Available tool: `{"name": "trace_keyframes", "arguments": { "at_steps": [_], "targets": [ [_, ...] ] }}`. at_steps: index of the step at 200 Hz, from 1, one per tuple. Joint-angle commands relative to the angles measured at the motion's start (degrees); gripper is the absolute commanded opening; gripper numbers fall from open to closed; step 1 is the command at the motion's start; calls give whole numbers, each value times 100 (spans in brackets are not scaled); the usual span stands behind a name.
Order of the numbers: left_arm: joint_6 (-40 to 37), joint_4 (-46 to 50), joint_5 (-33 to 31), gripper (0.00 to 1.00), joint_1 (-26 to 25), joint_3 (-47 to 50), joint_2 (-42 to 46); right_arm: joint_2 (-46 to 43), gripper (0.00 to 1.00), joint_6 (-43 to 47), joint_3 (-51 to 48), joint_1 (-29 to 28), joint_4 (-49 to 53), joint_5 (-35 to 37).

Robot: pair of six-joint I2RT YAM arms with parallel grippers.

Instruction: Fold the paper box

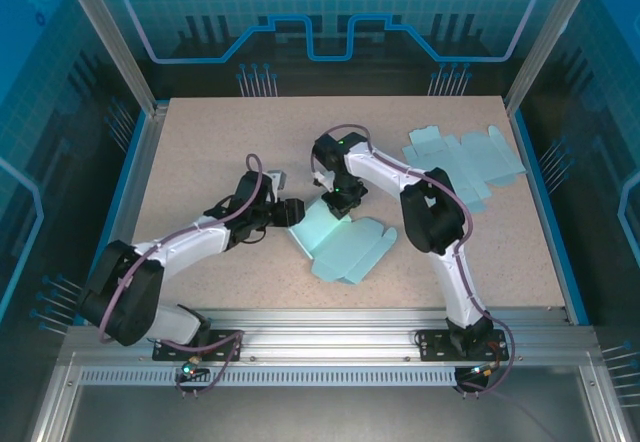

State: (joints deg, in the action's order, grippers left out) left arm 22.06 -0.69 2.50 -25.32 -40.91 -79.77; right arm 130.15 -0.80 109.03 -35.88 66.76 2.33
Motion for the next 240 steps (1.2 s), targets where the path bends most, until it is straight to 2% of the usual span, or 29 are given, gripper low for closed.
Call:
{"name": "trace_keyframes", "arguments": {
  "at_steps": [1, 19, 45, 90, 133, 164, 186, 203, 240],
  "targets": [
    [-394, 299, -503, 63, -28, -253, 365, 283, 19, 97, 202, 32, 432, 70],
    [-791, 168, -161, 63, -40, -271, 533, 464, 19, 124, 300, 8, 643, 199],
    [-1783, -96, 373, 63, -158, -180, 672, 533, 19, 190, 361, -51, 800, 254],
    [-2805, 475, -174, 65, -300, -576, -26, 536, 20, 247, 392, -119, 891, 268],
    [-3218, 892, -384, 60, -702, -1057, -830, 538, 21, 339, 382, -182, 941, 216],
    [-3232, 1297, -945, 45, -943, -1519, -1368, 505, 23, 370, 344, -190, 912, 187],
    [-3039, 1778, -1206, 16, -1011, -1853, -1715, 405, 27, 362, 238, -159, 770, 174],
    [-2971, 2026, -1204, 0, -1067, -1979, -1870, 338, 31, 330, 108, -98, 538, 73],
    [-3005, 2080, -1148, 0, -1101, -1948, -1826, -231, 38, 202, -284, 88, -131, -161]
  ]
}}
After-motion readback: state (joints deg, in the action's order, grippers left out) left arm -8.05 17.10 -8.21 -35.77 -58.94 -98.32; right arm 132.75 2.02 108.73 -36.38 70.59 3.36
